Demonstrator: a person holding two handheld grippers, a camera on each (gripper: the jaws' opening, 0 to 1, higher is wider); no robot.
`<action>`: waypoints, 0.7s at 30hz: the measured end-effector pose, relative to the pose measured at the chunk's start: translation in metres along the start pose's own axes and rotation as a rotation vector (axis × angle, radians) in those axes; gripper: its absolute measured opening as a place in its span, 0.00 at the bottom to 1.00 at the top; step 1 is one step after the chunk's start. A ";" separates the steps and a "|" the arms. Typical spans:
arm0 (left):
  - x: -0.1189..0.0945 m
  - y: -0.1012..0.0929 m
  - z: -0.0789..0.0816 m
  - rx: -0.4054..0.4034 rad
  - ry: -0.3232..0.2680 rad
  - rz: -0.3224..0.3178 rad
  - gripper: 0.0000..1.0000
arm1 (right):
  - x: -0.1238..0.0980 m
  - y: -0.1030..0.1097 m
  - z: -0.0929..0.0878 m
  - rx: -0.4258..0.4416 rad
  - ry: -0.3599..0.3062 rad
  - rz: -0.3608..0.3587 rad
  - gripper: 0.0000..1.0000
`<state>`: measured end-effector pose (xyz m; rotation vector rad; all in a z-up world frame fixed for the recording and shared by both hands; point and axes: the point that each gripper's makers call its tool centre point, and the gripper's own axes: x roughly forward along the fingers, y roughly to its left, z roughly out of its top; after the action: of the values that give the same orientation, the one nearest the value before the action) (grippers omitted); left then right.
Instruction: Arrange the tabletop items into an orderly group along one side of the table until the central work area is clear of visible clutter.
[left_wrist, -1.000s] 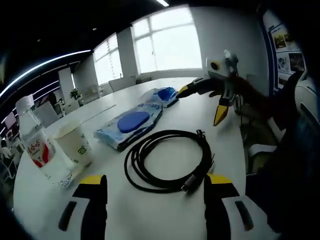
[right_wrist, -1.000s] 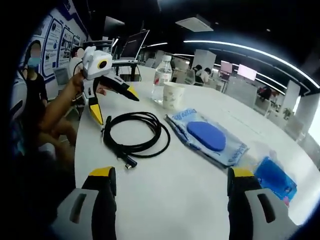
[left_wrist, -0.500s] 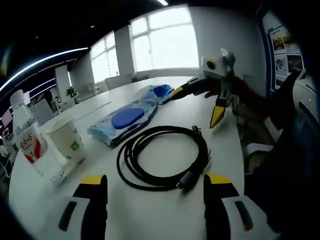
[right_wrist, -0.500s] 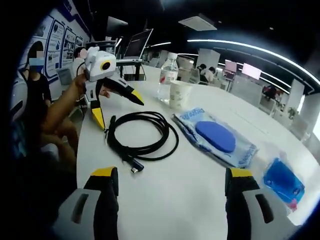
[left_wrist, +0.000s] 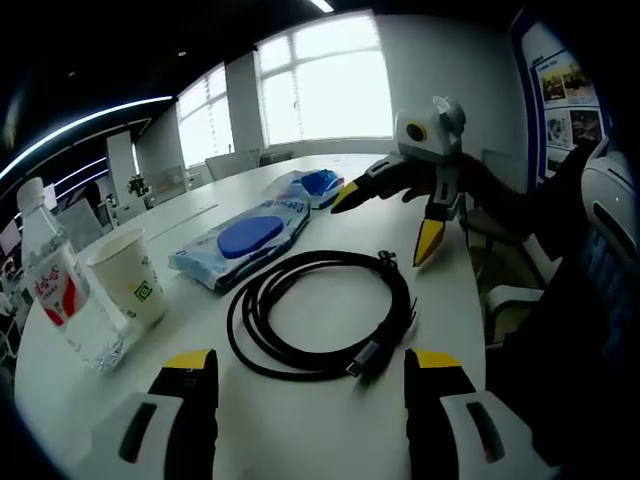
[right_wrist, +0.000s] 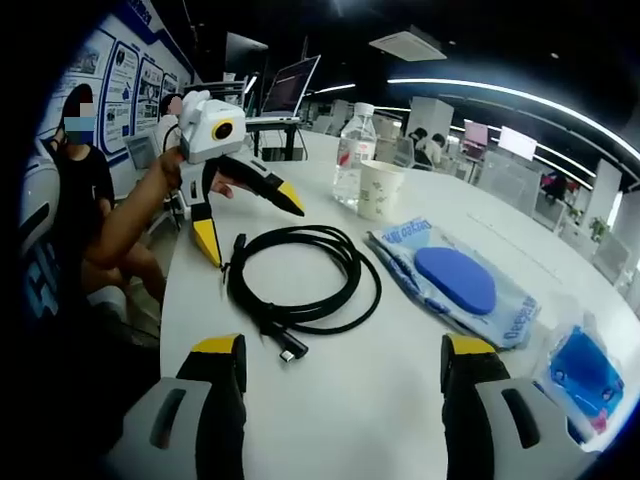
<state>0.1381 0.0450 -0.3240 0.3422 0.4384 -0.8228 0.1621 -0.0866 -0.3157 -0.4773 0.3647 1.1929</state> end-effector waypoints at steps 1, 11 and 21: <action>0.000 -0.001 0.000 -0.003 0.000 -0.002 0.74 | 0.000 0.001 0.000 -0.002 0.000 0.002 0.74; 0.001 -0.004 0.004 0.011 -0.010 -0.017 0.73 | 0.004 0.008 0.005 -0.007 -0.012 0.029 0.68; 0.005 -0.007 0.005 -0.007 -0.017 -0.048 0.70 | 0.012 0.018 0.008 0.002 -0.027 0.083 0.58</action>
<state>0.1371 0.0356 -0.3228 0.3184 0.4348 -0.8703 0.1493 -0.0674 -0.3175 -0.4476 0.3648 1.2781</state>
